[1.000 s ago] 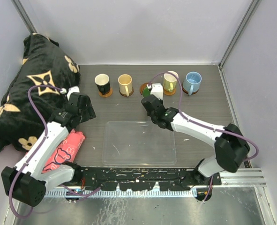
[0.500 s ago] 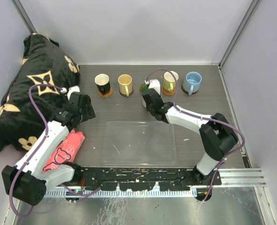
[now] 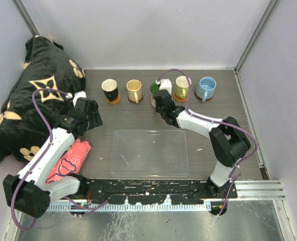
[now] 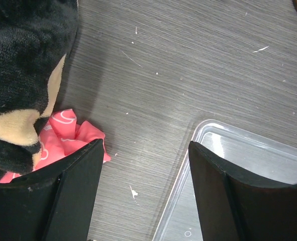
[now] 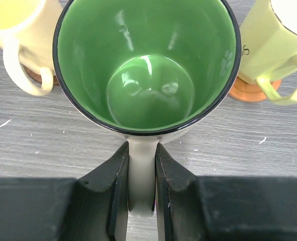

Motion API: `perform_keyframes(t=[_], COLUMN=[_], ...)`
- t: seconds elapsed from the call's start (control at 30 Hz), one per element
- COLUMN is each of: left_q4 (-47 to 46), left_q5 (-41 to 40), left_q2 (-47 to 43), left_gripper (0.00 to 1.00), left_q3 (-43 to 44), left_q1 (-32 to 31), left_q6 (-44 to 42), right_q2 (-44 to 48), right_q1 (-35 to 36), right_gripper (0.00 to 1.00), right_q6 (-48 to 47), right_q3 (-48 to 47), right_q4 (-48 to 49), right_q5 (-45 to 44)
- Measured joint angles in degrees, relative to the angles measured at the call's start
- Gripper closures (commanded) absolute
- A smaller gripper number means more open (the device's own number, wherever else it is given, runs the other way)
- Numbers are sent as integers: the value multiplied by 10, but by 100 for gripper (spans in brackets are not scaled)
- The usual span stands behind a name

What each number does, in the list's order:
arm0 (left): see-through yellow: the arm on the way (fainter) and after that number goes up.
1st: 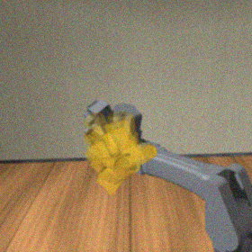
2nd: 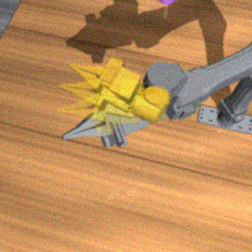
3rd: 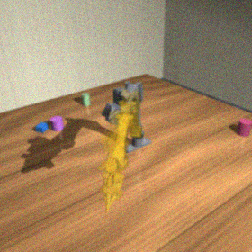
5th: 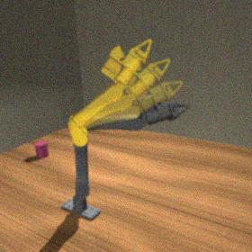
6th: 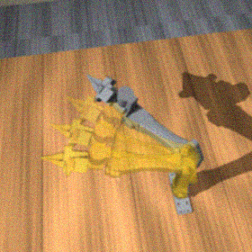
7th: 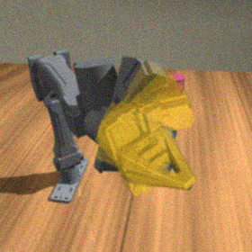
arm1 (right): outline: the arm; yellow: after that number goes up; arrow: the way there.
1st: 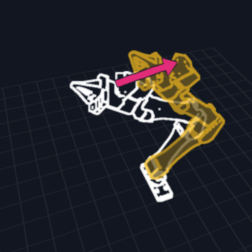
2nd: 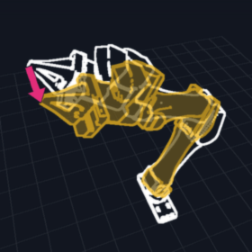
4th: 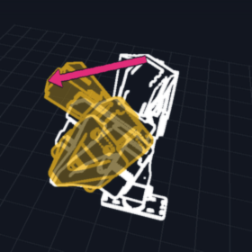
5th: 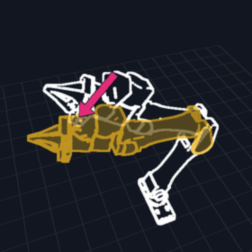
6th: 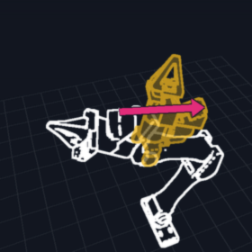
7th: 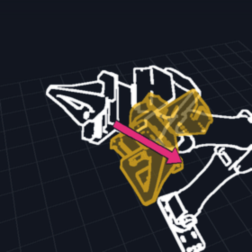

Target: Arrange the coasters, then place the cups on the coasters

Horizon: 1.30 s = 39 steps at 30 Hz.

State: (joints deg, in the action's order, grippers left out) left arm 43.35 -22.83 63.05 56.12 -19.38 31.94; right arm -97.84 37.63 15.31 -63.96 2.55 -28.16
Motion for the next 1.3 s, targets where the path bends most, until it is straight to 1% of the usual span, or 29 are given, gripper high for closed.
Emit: perform_keyframes(t=[0.27,0.7,0.9,1.3], left_q4=[2,2,2,2], left_q5=[-2,-6,-6,-10], left_q2=[0,-1,-1,-1], left_gripper=[30,30,30,30], left_q3=[0,0,0,0], left_q1=[0,0,0,0], left_q6=[-1,-1,-2,-6], right_q2=[-45,-70,-94,-110], right_q1=[-15,-34,-39,-47], right_gripper=[99,99,99,99], right_q6=[-9,-18,-19,-21], right_q3=[-11,-34,-43,-56], right_q4=[28,68,73,77], right_q5=[12,24,28,33])
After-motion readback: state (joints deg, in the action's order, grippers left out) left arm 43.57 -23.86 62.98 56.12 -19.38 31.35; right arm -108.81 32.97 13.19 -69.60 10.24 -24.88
